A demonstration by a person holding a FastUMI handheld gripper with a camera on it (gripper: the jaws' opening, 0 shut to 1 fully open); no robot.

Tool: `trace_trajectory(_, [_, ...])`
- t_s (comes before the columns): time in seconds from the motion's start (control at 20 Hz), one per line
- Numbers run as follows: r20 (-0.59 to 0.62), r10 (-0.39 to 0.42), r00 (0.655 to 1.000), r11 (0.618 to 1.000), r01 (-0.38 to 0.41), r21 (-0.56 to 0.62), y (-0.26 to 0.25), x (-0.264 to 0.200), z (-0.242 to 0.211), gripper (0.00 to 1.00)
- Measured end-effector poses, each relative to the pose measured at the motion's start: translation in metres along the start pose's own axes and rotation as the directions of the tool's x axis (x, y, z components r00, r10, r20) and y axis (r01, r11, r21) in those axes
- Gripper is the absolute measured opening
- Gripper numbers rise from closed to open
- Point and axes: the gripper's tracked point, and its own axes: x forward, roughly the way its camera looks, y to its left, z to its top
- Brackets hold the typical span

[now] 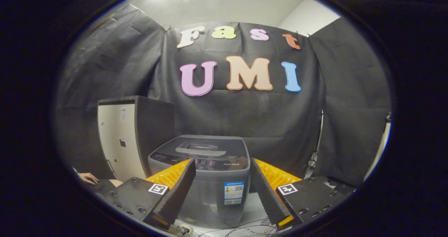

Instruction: Put the clothes into the washing machine and then close the washing machine lid.

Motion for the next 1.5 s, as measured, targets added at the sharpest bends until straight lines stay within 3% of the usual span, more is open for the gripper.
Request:
trace_trajectory(0.25, [-0.039,0.029,0.999,0.998,-0.027,0.048,0.005,-0.014,-0.025,0.97])
trace_trajectory(0.7, [-0.064,0.060,0.996,0.998,-0.059,0.020,0.016,-0.023,-0.042,0.97])
trace_trajectory(0.9, [-0.026,0.062,0.998,0.998,-0.061,0.020,0.018,-0.027,-0.035,0.97])
trace_trajectory(1.1, [-0.023,0.128,0.992,0.992,-0.127,0.023,0.034,-0.031,-0.036,0.97])
trace_trajectory(1.5, [-0.019,0.108,0.994,0.994,-0.108,0.026,0.030,-0.031,-0.035,0.97])
